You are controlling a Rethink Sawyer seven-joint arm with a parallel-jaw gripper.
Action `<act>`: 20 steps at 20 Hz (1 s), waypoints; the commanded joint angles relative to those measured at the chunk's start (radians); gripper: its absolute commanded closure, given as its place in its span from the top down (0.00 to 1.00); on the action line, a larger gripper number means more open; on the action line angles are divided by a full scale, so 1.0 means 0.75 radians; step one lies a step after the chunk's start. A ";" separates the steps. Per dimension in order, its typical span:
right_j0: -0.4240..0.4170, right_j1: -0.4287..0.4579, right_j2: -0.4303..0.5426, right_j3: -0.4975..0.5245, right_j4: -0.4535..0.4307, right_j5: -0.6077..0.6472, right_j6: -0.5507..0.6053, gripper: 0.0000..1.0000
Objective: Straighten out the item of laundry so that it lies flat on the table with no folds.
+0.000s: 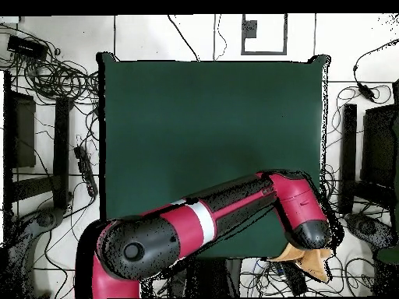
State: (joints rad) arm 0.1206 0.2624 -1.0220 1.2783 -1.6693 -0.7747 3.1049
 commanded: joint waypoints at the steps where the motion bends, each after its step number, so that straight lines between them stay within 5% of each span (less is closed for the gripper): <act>1: -0.011 0.063 0.153 -0.140 -0.024 0.003 0.124 1.00; 20: -0.055 0.123 0.227 -0.294 -0.101 -0.051 0.197 1.00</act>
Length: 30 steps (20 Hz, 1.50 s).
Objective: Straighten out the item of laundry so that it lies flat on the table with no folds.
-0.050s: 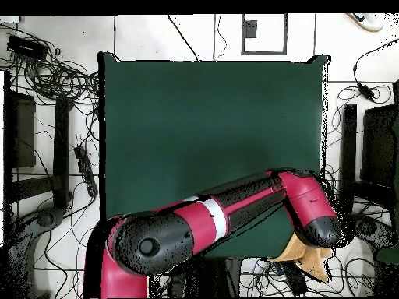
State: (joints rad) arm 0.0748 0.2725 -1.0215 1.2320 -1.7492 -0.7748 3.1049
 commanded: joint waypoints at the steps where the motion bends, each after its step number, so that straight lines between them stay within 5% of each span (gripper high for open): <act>1: 0.002 0.116 0.229 -0.239 0.003 -0.049 0.195 1.00; 19: 0.014 0.331 0.147 -0.366 -0.081 -0.052 0.341 1.00; 30: 0.048 0.309 0.105 -0.281 -0.092 -0.055 0.245 1.00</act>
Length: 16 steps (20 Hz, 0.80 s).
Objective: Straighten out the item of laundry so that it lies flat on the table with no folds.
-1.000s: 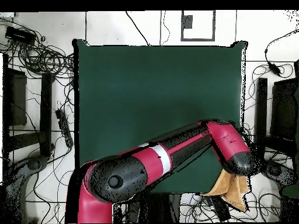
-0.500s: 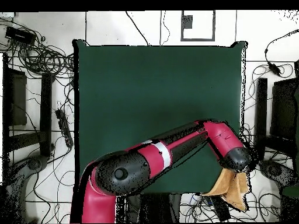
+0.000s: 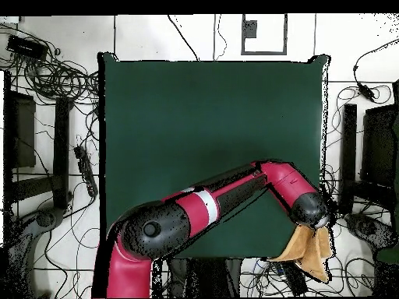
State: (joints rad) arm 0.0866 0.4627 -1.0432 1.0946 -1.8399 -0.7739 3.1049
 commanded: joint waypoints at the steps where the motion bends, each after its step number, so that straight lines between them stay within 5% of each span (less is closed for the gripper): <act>1: 0.032 0.044 0.136 -0.091 0.036 -0.056 0.233 1.00; 16: 0.017 -0.033 0.118 0.005 -0.026 -0.076 0.009 1.00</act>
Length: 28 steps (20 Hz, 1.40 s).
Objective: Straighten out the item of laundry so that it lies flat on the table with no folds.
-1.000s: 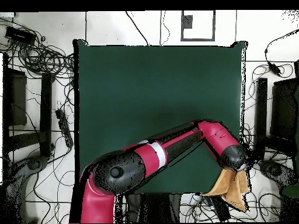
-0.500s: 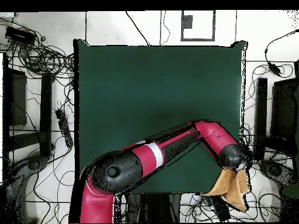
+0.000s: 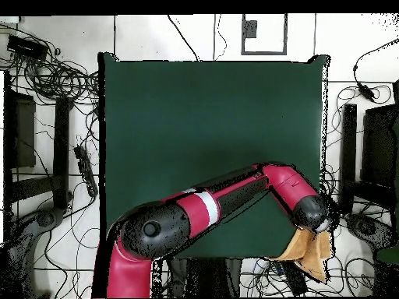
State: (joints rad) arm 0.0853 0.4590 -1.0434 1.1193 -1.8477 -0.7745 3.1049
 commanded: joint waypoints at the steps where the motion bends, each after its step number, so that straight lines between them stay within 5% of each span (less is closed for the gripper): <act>1: 0.015 -0.034 0.121 -0.027 -0.018 -0.075 -0.003 1.00; 16: 0.012 -0.099 0.179 -0.028 -0.014 -0.022 -0.051 1.00; 28: 0.057 0.019 0.184 -0.115 -0.024 0.043 0.063 1.00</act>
State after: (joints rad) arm 0.0909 0.3761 -1.0432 1.1461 -1.8753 -0.7745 3.1049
